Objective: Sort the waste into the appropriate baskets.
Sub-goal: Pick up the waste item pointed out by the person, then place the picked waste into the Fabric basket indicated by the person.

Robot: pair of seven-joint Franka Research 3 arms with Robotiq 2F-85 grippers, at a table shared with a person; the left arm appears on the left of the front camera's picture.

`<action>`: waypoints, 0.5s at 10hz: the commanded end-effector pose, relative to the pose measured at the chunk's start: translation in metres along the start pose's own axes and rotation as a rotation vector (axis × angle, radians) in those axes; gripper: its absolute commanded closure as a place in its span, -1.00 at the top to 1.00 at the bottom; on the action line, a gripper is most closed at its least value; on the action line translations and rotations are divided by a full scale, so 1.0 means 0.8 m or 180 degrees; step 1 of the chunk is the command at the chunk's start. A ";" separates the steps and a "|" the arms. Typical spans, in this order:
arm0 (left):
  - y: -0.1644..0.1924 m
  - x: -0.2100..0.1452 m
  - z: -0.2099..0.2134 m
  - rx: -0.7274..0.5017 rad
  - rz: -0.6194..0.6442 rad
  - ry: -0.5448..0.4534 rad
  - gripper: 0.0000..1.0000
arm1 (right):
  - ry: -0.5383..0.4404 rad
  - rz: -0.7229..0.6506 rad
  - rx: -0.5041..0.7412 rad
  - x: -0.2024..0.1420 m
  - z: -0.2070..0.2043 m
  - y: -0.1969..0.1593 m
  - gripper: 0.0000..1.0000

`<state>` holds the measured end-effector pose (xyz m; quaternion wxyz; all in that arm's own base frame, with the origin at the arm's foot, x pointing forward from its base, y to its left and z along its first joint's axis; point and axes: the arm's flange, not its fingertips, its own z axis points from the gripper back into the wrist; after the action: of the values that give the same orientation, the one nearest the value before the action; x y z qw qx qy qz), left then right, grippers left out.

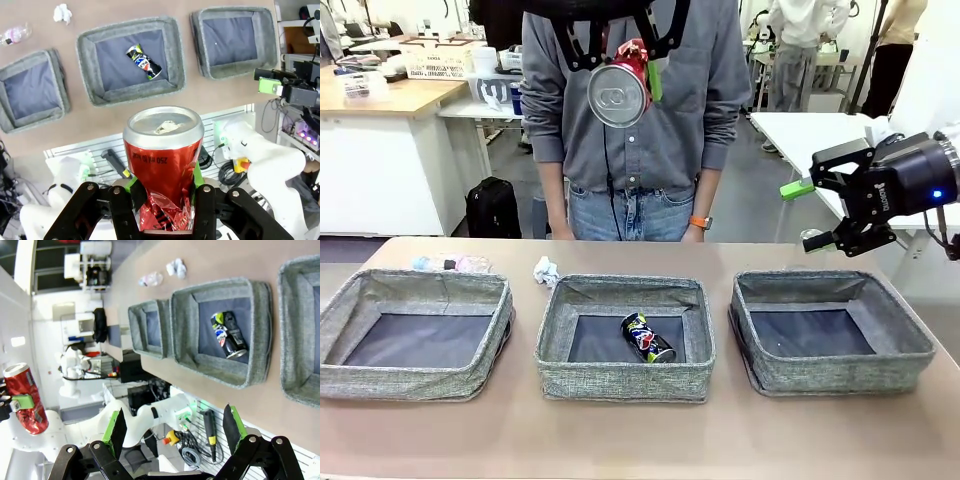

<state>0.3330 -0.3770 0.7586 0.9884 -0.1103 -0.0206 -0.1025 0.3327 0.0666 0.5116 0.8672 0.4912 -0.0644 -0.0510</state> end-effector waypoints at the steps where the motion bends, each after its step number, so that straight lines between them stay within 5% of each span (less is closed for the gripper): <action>1: 0.003 -0.006 0.001 0.0021 0.0017 -0.0009 -0.36 | 0.0031 0.0020 0.0002 0.003 0.002 0.001 1.00; 5: 0.003 -0.006 0.001 0.0021 0.0017 -0.0009 -0.36 | 0.0031 0.0020 0.0002 0.003 0.002 0.001 1.00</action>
<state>0.3329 -0.3770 0.7586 0.9884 -0.1103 -0.0206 -0.1025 0.3327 0.0666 0.5116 0.8672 0.4912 -0.0644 -0.0510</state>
